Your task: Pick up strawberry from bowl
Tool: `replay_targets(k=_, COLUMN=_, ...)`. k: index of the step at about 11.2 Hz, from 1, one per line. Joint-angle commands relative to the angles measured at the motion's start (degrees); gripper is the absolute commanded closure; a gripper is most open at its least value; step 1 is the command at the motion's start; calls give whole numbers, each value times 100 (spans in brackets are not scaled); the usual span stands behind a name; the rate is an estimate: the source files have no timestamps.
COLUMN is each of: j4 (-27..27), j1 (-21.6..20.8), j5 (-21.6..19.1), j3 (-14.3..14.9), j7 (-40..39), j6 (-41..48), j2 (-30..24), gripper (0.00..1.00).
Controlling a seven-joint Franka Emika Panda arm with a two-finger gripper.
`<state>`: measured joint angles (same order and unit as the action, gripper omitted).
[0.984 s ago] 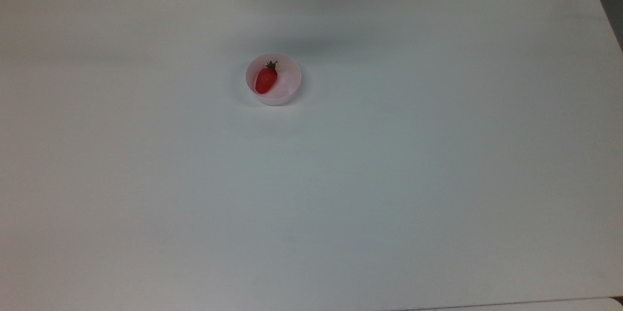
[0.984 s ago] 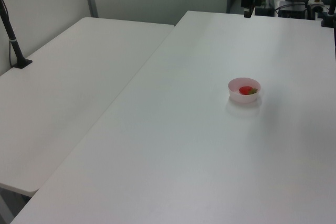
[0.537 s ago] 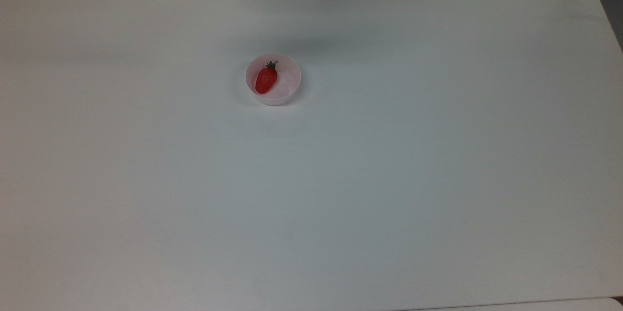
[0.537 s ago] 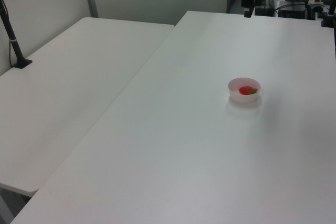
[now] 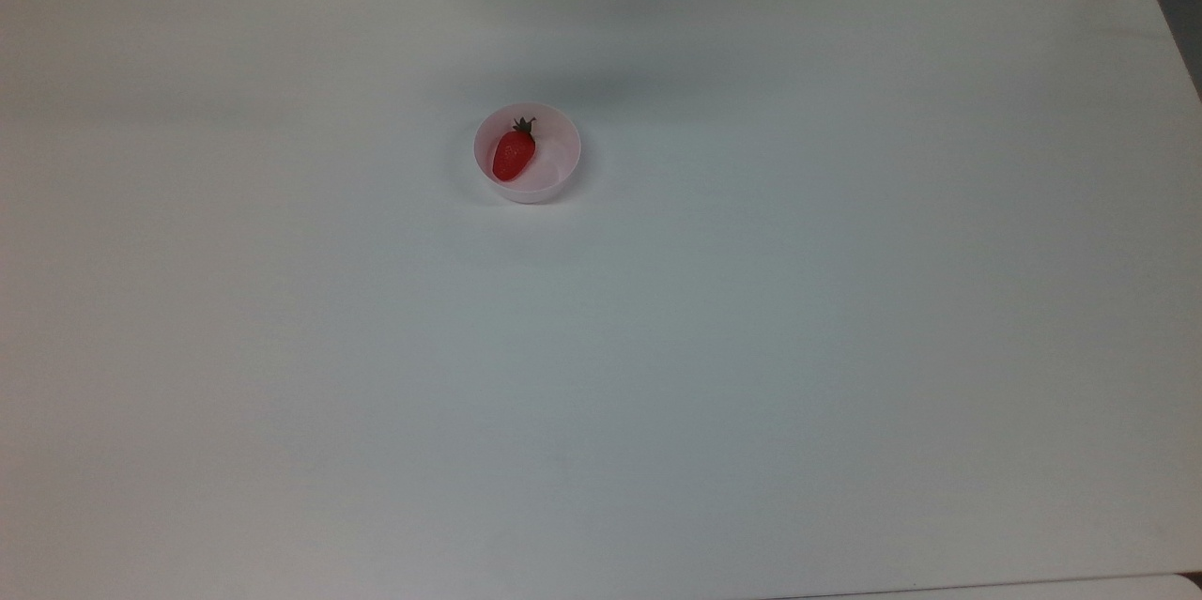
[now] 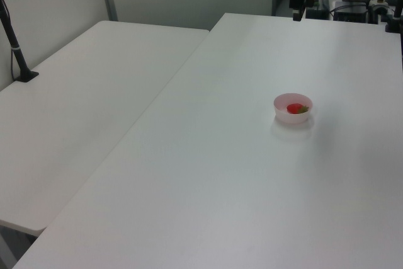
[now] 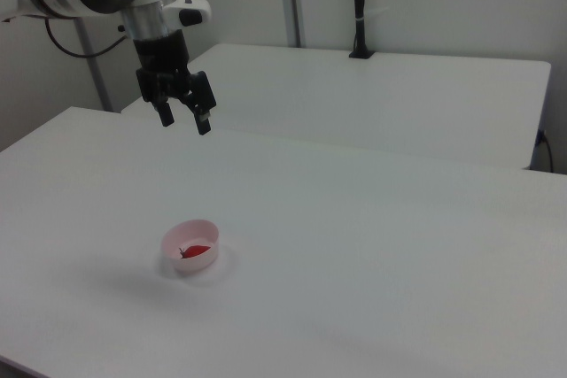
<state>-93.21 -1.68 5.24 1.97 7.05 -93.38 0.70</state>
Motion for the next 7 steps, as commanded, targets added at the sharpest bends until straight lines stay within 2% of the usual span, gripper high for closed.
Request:
replay_targets(k=1, j4=-267, j1=-60, j5=-93, j3=14, j7=-46, j6=83, j2=-44, gripper=0)
replay_targets(k=4, j4=-819, j1=-78, j5=-93, j3=5, j7=348, j6=5, j2=-35, gripper=0)
replay_targets(k=7, j4=-1653, j1=-270, j5=-102, j3=-13, j7=1208, j6=-740, j2=0, gripper=0)
